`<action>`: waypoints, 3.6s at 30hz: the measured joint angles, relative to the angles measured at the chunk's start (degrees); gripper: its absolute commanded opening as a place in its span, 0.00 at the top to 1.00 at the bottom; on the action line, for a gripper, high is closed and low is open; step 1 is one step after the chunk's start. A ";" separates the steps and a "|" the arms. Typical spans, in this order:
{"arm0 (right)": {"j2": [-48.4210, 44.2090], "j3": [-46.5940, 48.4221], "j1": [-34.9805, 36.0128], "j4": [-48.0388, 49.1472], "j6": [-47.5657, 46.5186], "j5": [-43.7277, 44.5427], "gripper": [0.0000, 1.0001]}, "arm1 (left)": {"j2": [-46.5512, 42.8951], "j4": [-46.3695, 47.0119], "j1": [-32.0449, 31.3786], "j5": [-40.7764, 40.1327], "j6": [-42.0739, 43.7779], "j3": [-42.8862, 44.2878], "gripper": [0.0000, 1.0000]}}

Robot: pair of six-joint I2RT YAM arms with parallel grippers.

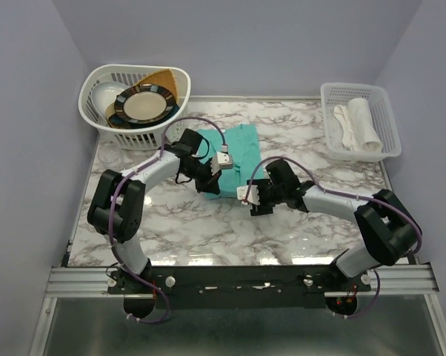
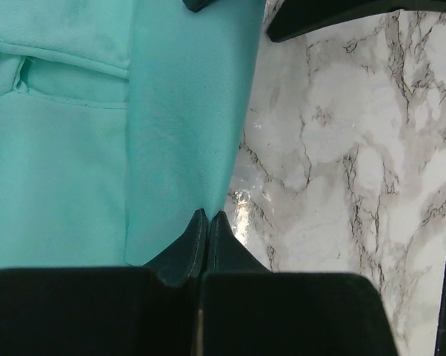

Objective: Roll the t-shirts
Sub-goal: Roll the T-shirt to the center of the board.

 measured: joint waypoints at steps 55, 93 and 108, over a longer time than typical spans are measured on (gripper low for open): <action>8.96 12.26 -1.70 -9.60 8.50 4.68 0.94 | -15.41 28.35 -6.88 -19.37 1.07 -25.27 0.89; 42.40 55.43 -11.43 -70.84 -14.03 -22.43 0.96 | 23.04 -35.06 5.88 6.64 13.79 23.87 0.95; 47.06 59.60 -11.80 -74.38 -9.07 -21.40 0.91 | 15.32 -24.55 8.28 -2.03 8.90 15.82 0.39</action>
